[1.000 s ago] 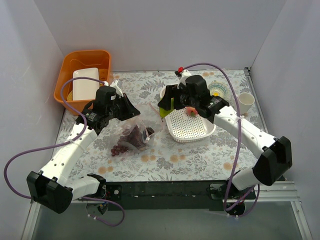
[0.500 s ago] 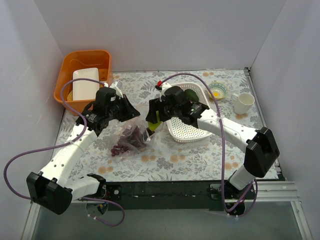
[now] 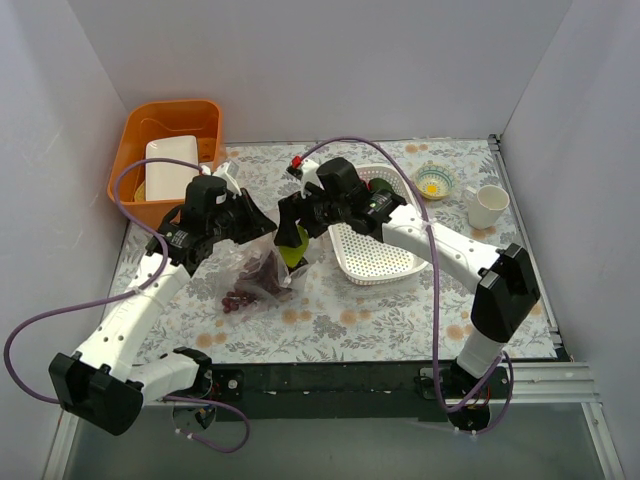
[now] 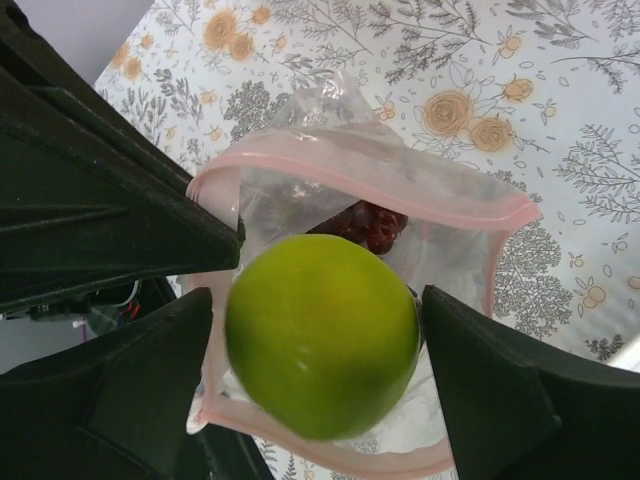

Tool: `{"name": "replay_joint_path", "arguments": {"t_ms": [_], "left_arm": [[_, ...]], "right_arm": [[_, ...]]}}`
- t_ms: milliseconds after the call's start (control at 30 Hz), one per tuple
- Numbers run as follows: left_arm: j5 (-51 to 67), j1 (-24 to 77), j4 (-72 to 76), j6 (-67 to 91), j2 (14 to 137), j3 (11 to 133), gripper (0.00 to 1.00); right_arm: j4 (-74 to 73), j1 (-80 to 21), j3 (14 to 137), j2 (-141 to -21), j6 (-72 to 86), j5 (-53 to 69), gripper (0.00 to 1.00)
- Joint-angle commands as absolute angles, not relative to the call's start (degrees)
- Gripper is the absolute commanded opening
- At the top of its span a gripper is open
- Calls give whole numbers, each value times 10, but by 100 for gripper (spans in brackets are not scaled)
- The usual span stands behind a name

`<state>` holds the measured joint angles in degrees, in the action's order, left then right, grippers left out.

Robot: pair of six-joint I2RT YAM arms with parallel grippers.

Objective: Place the food in the zip-top bag and seal the zipper
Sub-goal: Place the fake fruit in the zipper food storage bag, then adjust the zipper food storage bag at the center of the board.

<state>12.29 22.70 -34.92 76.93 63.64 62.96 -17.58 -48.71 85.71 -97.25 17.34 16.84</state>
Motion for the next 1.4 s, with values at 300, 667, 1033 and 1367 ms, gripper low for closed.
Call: {"name": "replay_joint_path", "arguments": {"t_ms": [300, 667, 1033, 1367], "left_arm": [[108, 228, -350, 773, 606, 663, 0], [7, 227, -343, 792, 539, 671, 0], [53, 227, -329, 782, 572, 635, 0], [135, 227, -323, 750, 623, 662, 0]], "right_arm": [[-187, -445, 833, -861, 170, 23, 98], [-307, -278, 819, -939, 185, -101, 98], [-278, -253, 874, -1077, 162, -149, 98], [-292, -248, 904, -1138, 151, -147, 98]]}}
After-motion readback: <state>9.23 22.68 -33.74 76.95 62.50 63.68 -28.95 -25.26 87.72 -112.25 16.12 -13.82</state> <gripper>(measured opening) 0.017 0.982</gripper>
